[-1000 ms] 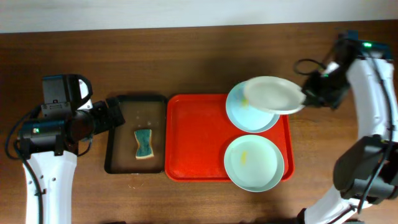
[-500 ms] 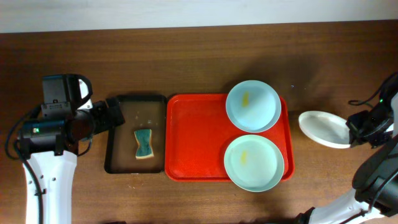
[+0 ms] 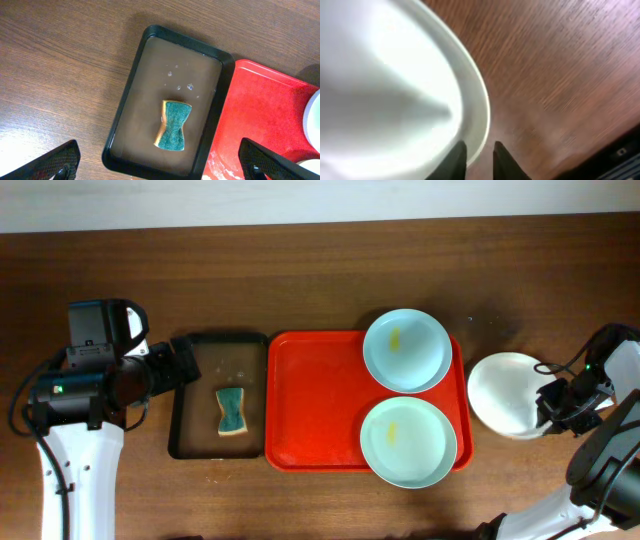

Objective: Clean dirty plates on tray and stack at the side
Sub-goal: 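Carry the white plate right and set it on the table, then move the right gripper to the pale blue plate rim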

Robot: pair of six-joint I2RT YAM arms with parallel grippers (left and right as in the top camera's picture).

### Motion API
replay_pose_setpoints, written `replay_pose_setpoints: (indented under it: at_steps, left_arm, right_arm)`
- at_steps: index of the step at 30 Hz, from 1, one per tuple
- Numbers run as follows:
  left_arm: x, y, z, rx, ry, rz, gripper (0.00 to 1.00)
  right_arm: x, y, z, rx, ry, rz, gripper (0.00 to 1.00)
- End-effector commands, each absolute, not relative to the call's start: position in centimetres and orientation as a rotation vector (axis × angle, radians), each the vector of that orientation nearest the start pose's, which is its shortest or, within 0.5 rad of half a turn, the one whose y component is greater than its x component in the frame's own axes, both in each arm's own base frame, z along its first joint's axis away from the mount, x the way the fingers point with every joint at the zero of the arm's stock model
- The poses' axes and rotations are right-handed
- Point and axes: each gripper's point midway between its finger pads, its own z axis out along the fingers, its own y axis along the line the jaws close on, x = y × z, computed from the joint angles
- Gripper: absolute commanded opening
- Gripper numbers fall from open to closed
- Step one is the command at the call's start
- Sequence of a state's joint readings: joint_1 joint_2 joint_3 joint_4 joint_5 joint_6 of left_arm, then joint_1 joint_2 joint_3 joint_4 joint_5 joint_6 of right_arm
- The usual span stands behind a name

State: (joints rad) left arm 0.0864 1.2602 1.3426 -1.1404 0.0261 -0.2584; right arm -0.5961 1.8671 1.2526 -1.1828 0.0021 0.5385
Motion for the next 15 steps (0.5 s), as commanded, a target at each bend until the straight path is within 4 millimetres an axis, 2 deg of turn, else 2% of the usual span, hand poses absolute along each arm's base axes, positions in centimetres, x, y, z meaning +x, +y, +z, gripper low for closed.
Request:
replay_pose_setpoints:
  at_steps: [1, 2, 3, 4, 5, 6, 8, 11, 13, 15]
  left_arm:
    - [29.9, 2.1, 23.1, -0.456, 2.589, -0.102, 0.99]
    - [29.9, 2.1, 23.1, -0.456, 2.589, -0.102, 0.99]
    - [29.9, 2.1, 23.1, -0.455, 2.589, -0.102, 0.99]
    - [29.9, 2.1, 23.1, -0.455, 2.589, -0.102, 0.99]
    - [29.9, 2.1, 23.1, -0.455, 2.589, -0.102, 0.99]
    - [29.9, 2.1, 23.1, -0.456, 2.589, -0.102, 0.99]
    - [29.9, 2.1, 23.1, -0.455, 2.589, -0.102, 0.99]
    - [29.9, 2.1, 23.1, -0.456, 2.589, -0.102, 0.99]
    - [29.9, 2.1, 23.1, -0.455, 2.589, -0.102, 0.99]
    - [29.9, 2.1, 23.1, -0.455, 2.589, -0.102, 0.99]
  right_arm:
    - [23.8, -14.2, 3.5, 1.64, 2.913, 0.185, 0.41]
    - [24.6, -12.9, 3.7, 1.492, 2.962, 0.348, 0.47]
    - [24.9, -11.9, 4.0, 1.402, 2.99, 0.459, 0.47]
    - [25.1, -11.0, 4.6, 1.301, 3.014, 0.561, 0.41]
    - [25.2, -10.5, 5.2, 1.259, 3.025, 0.588, 0.38]
    - [25.3, -10.1, 5.8, 1.198, 3.034, 0.579, 0.38]
    - [25.9, -8.3, 8.6, 0.994, 3.033, 0.528, 0.38]
    - [24.8, -5.1, 11.5, 0.828, 3.076, 0.513, 0.42]
    - [23.6, -2.7, 12.2, 0.734, 3.148, 0.522, 0.44]
    - [23.0, -1.2, 11.8, 0.665, 3.205, 0.527, 0.45]
